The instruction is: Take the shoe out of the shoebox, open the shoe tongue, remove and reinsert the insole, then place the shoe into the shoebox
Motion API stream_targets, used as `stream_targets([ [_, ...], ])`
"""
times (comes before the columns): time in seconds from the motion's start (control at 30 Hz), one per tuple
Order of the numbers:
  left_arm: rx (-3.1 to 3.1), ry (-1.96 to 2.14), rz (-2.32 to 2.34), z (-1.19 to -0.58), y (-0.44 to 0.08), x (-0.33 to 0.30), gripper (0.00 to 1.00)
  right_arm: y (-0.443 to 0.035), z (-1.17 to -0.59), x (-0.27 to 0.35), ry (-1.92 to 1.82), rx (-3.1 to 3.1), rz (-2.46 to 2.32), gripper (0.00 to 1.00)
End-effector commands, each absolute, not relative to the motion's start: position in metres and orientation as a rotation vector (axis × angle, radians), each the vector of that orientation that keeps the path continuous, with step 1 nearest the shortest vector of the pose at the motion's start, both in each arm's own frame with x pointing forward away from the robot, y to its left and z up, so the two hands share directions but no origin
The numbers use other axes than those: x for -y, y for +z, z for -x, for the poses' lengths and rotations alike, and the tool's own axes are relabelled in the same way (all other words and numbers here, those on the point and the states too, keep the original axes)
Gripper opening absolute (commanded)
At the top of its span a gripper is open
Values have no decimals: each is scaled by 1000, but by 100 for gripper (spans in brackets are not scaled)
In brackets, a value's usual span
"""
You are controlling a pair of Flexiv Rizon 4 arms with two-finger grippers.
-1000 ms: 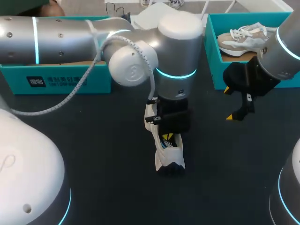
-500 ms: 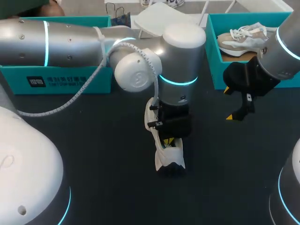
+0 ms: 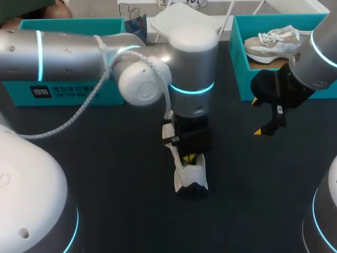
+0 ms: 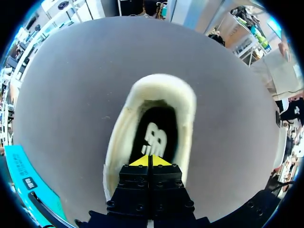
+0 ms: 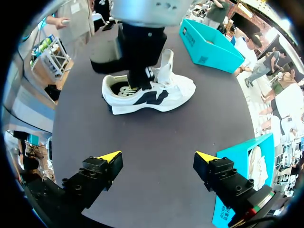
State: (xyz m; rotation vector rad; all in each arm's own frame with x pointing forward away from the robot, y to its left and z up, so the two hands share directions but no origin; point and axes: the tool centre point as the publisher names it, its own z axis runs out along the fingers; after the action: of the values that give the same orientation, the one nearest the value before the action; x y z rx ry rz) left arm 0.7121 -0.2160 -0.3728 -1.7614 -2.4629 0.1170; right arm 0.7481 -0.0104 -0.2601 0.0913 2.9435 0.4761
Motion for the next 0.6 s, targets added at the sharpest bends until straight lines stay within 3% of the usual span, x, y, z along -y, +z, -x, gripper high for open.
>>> stream_targets([
  [0.03,2443,113,1798,-707,-361,199,0,-261,-749,9,474,-2944,-91,100],
  [0.6,2378,91,1855,-699,-427,223,0,-261,-749,9,474,-2944,-91,100],
])
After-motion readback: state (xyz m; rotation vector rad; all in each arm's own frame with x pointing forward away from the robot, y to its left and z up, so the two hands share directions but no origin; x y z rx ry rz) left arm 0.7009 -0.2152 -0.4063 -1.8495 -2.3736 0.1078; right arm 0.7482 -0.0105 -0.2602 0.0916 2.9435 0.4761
